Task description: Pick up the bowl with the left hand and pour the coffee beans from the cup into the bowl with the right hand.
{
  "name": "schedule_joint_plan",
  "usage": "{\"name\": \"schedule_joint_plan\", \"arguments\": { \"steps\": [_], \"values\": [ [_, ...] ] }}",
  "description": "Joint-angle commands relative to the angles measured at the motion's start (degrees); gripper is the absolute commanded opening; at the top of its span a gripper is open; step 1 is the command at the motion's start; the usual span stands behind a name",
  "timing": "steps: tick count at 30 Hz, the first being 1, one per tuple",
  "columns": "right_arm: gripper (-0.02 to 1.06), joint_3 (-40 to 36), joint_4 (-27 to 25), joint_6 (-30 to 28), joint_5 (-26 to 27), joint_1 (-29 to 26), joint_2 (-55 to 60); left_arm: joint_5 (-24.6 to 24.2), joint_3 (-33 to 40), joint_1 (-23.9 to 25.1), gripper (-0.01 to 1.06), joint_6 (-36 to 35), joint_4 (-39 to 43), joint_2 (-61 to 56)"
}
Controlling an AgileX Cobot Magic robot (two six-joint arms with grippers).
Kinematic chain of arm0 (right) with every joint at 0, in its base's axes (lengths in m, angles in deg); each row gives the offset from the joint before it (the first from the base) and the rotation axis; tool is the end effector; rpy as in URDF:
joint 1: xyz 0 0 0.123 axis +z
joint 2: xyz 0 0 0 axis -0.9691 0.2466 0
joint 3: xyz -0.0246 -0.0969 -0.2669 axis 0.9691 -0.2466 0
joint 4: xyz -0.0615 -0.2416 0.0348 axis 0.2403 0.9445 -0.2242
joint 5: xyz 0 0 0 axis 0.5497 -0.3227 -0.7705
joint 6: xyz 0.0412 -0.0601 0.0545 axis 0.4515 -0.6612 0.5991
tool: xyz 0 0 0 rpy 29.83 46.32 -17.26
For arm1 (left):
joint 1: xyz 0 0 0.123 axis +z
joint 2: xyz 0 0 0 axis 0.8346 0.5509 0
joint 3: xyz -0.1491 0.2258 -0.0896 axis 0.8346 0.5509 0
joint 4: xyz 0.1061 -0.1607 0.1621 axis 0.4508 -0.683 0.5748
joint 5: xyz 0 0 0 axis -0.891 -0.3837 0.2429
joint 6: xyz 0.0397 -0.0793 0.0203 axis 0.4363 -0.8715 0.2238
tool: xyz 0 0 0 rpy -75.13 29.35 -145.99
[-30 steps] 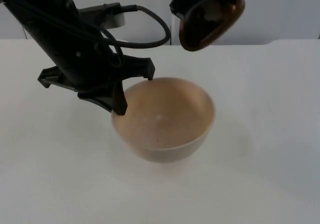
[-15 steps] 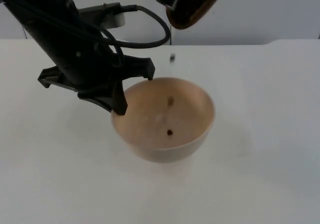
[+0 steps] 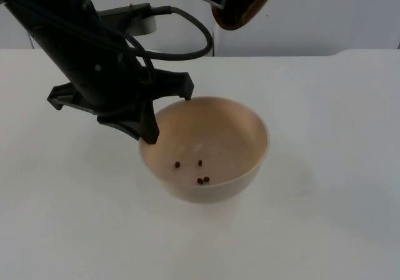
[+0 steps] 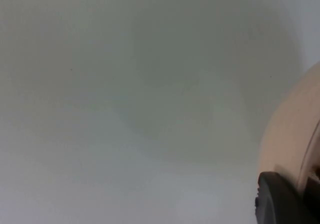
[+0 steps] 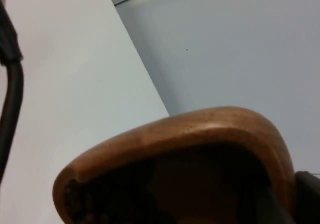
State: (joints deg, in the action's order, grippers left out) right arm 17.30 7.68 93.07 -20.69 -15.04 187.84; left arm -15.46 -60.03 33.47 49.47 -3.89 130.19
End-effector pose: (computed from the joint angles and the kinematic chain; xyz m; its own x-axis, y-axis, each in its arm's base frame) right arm 0.2680 0.3257 0.3358 -0.3049 -0.9039 -0.2999 -0.4058 0.4081 -0.8178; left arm 0.3157 -0.1569 0.1773 -0.9501 0.1712 -0.2607 0.2435 0.9294 -0.2774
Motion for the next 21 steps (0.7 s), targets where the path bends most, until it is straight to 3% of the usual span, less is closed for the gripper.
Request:
{"name": "schedule_joint_plan", "arguments": {
  "steps": [1,21],
  "values": [
    [0.00,0.0,1.8,-0.5,0.2,0.7,-0.2,0.2,-0.3,-0.3,0.00,0.1,-0.3,-0.1],
    [0.00,0.0,4.4,-4.6,0.2,1.7,-0.2,0.4,-0.3,-0.3,0.00,0.1,-0.4,-0.1]
  ]
}}
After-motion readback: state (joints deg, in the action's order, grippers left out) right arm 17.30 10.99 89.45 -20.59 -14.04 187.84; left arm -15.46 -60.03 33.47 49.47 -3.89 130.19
